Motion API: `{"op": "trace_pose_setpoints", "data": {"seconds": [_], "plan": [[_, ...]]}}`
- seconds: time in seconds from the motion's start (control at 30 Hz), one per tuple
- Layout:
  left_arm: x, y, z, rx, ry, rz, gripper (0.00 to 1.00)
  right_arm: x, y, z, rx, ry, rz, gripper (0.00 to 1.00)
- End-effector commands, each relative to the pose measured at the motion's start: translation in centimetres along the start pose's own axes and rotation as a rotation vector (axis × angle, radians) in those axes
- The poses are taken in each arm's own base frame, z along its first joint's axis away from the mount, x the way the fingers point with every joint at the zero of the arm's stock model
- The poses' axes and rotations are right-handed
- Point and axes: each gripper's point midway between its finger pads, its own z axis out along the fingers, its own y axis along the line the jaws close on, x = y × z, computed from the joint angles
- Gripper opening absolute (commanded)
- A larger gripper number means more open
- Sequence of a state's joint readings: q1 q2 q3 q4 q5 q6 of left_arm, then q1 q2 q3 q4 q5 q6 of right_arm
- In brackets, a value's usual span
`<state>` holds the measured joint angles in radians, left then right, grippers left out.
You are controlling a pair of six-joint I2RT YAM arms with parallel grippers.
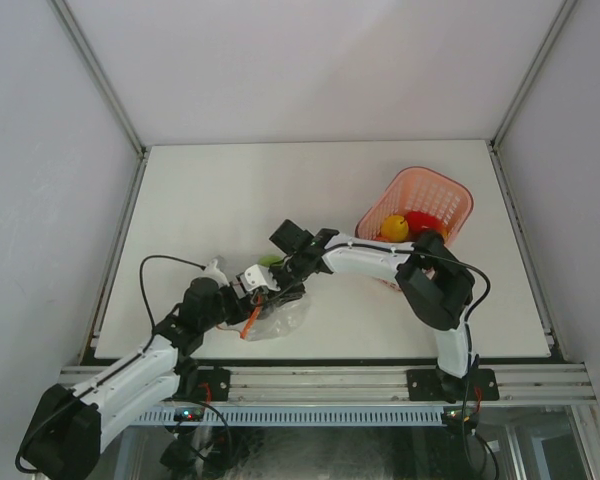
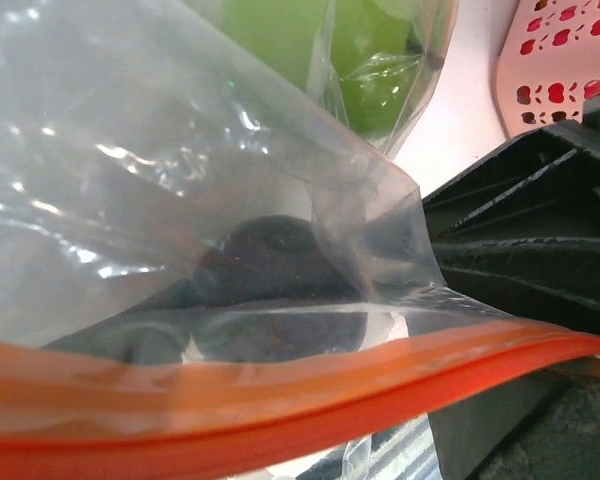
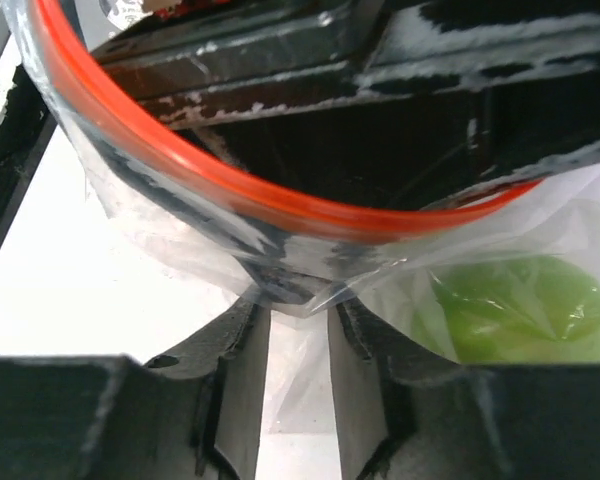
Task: Open the zip-top bag and remove the fake food
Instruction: Pick up the fake fruit from the zipper food storage bag.
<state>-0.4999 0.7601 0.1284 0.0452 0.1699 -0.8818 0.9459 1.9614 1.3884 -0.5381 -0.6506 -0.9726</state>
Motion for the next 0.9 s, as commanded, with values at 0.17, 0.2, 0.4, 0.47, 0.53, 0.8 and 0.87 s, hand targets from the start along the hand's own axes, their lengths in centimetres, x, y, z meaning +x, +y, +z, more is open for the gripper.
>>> {"op": "trace_pose_setpoints", "data": {"seconds": [0.17,0.2,0.4,0.47,0.53,0.8,0.87], "plan": [[1.0,1.4,-0.7,-0.035,0.012,-0.022,0.83,0.0,-2.0,0.5,0.049,0.035,-0.031,0.05],[1.0,1.7,-0.8,-0.045,0.008,-0.023,0.83,0.4,-2.2,0.5,0.055,0.049,-0.027,0.03],[-0.1,3.0,-1.2,-0.093,-0.056,-0.055,0.78,1.6,-1.8,0.5,0.023,0.1,-0.033,0.0],[-0.2,3.3,-1.2,-0.105,-0.066,-0.06,0.72,1.6,-1.5,0.5,0.01,0.106,-0.043,0.0],[-0.4,3.5,-1.3,-0.118,-0.073,-0.06,0.66,1.9,-1.4,0.4,0.004,0.122,-0.047,0.0],[-0.6,4.0,-1.6,-0.153,-0.081,-0.058,0.6,2.4,-2.1,-0.9,0.025,0.141,-0.043,0.0],[-0.7,3.8,-1.7,-0.143,-0.079,-0.057,0.54,2.6,-2.2,-1.1,0.028,0.142,-0.038,0.0]]}}
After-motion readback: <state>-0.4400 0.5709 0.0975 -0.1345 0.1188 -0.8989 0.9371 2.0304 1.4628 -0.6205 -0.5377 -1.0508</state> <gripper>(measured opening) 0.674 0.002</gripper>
